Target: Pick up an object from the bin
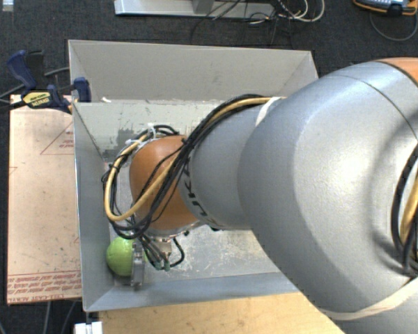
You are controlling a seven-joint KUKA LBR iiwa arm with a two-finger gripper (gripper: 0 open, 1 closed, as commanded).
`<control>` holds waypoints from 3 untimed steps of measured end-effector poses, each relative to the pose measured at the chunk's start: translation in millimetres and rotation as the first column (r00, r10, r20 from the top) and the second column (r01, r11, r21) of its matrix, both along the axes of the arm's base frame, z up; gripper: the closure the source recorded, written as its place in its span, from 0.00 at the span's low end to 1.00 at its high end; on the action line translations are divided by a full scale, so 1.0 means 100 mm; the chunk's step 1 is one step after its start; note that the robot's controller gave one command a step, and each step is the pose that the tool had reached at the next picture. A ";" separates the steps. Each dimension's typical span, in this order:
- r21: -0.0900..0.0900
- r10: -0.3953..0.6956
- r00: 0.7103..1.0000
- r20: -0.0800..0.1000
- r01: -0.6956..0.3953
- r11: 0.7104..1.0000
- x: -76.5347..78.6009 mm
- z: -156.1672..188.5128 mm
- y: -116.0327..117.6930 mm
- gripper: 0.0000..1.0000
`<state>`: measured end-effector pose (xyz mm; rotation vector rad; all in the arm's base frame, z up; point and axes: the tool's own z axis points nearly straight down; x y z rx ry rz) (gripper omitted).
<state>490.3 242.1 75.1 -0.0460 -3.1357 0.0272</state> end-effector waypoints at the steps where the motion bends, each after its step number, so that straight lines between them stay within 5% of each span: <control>1: 0.000 0.000 1.000 0.000 0.000 1.000 0.00 0.00 0.00 1.00; 3: 0.002 -0.004 1.000 -0.001 0.004 1.000 0.01 1.03 -0.16 1.00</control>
Offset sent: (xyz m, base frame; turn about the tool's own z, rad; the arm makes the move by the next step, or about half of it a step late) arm -0.0013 -0.0031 0.1010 -0.0422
